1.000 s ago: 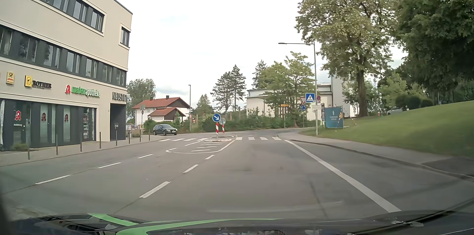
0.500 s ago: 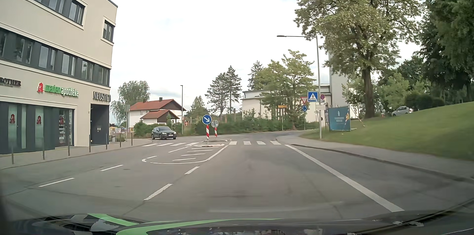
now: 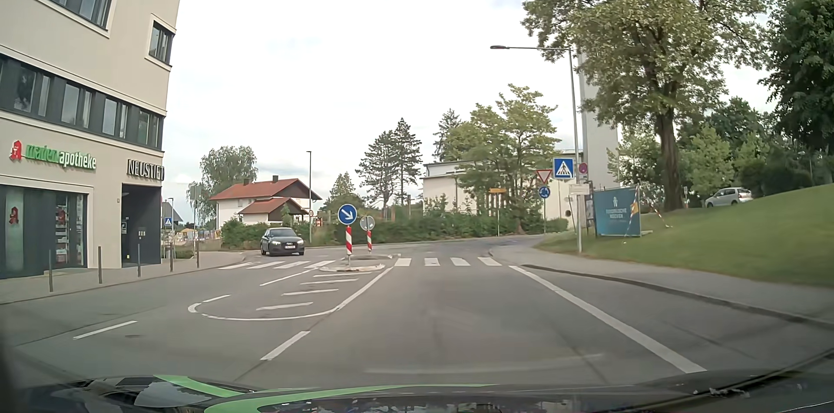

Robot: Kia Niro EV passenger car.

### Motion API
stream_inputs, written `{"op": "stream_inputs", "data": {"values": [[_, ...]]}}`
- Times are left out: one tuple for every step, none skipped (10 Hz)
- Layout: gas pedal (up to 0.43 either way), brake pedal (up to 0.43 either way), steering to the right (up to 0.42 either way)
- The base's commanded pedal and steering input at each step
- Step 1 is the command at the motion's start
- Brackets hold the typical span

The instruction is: Follow the waypoints while adhering to traffic rules and regulations

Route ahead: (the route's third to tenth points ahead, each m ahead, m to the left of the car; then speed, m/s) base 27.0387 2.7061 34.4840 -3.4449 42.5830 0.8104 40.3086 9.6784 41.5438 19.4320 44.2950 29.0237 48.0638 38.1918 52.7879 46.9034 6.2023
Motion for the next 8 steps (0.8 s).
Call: {"op": "stream_inputs", "data": {"values": [[0.000,0.000,0.000],[0.000,0.000,-0.001],[0.000,0.000,-0.001],[0.000,0.000,0.000],[0.000,0.000,-0.001],[0.000,0.000,-0.001],[0.000,0.000,0.001],[0.000,0.000,0.004]]}}
